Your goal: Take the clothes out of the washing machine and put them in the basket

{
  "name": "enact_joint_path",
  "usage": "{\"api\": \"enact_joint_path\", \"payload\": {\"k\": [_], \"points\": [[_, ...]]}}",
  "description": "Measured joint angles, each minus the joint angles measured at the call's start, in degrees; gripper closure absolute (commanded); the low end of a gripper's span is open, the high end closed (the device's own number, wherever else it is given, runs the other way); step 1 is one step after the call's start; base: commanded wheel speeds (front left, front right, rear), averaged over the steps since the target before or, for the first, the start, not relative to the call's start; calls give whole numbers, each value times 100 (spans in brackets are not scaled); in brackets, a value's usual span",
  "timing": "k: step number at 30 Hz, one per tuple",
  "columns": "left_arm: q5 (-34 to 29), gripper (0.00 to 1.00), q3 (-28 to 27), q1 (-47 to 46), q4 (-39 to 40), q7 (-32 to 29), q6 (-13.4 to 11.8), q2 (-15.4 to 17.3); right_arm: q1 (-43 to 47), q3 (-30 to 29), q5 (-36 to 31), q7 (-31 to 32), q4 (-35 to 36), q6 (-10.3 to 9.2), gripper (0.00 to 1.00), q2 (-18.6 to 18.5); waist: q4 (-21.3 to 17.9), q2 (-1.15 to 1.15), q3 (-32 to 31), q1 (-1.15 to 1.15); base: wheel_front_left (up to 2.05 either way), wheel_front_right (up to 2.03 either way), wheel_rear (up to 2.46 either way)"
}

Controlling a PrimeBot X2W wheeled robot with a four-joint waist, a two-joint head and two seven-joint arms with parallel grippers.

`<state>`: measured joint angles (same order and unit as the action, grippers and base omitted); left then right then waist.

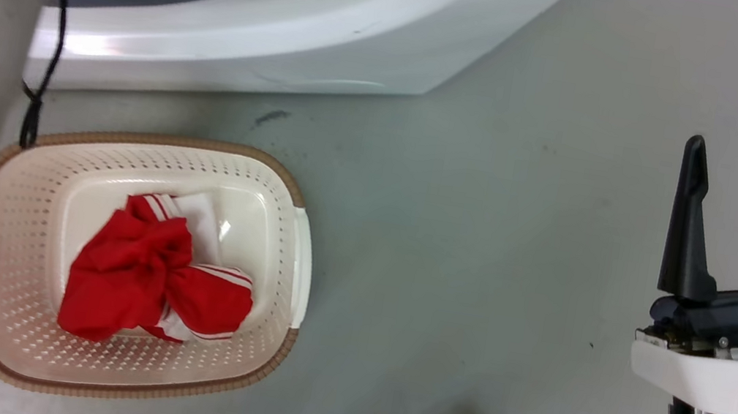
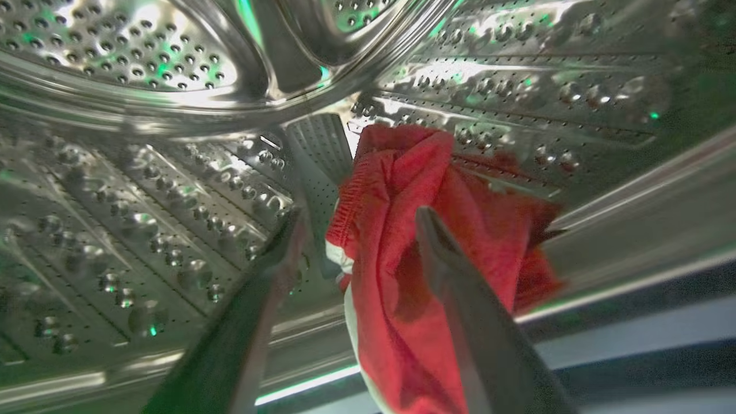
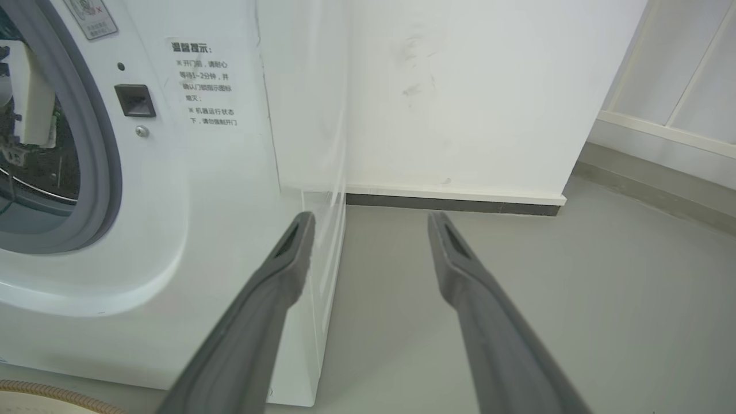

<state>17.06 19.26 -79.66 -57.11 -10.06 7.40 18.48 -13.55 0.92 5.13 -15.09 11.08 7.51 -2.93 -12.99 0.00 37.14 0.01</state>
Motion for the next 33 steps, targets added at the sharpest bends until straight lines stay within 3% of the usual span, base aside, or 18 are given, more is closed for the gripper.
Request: {"api": "enact_joint_path", "payload": {"k": [5,10,18,19,20,26,33], "points": [[1066,0,439,-626,7,-1049,-1,366,-157,41,159,-1,19,1,0,-1,-264,0,444,0,0,0,0],[1220,0,771,-812,-67,-1490,-1,539,-219,58,249,-1,19,1,0,-1,-419,0,663,0,0,0,0],[1395,0,1094,-994,-180,-1705,-1,666,-279,42,336,-1,16,1,0,-1,-562,0,825,-1,0,0,0],[1397,56,1139,-1005,-199,-1728,-2,687,-279,41,339,-1,15,0,0,-1,-571,0,828,-1,0,0,0],[1415,100,1173,-1016,-211,-1751,-4,703,-280,37,339,-1,15,1,0,-1,-574,0,831,-1,0,0,0],[1611,100,1280,-1015,-256,-1692,-1,703,-286,14,341,-1,13,1,0,-1,-557,0,840,-1,0,0,0],[1802,100,1274,-881,-330,-1017,-1,715,-285,-24,279,-1,-21,1,0,-1,-478,0,659,-1,0,0,0]]}}
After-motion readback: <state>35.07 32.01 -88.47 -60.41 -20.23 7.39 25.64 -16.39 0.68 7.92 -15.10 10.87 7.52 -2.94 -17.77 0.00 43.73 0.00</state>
